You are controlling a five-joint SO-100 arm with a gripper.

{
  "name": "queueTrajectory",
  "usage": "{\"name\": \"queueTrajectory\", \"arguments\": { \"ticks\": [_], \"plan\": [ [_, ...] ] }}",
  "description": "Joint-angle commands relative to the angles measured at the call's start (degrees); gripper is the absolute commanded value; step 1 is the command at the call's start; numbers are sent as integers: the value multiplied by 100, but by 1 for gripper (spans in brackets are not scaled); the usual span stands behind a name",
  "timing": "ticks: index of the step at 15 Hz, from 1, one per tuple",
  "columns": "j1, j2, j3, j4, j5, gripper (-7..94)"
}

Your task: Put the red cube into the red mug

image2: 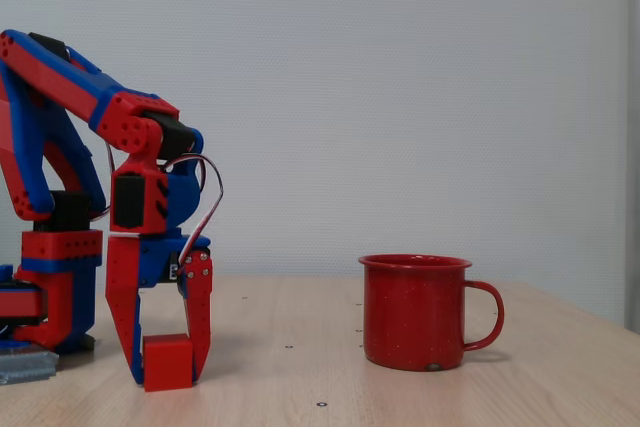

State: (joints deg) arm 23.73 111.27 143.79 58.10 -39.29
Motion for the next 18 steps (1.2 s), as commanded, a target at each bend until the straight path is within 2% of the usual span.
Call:
{"name": "queueTrajectory", "arguments": {
  "ticks": [1,3,7,9,11,13,15,18],
  "plan": [
    [-9,158,-466,202,-62,0],
    [35,176,-756,571,0,0],
    [211,817,-1731,1767,97,0],
    [202,1151,-2408,2628,193,0],
    [62,1011,-3507,3744,694,0],
    [-53,853,-4526,4544,1213,0],
    [-88,738,-5063,4852,1547,0],
    [-220,712,-5309,4852,2021,0]
  ]
}}
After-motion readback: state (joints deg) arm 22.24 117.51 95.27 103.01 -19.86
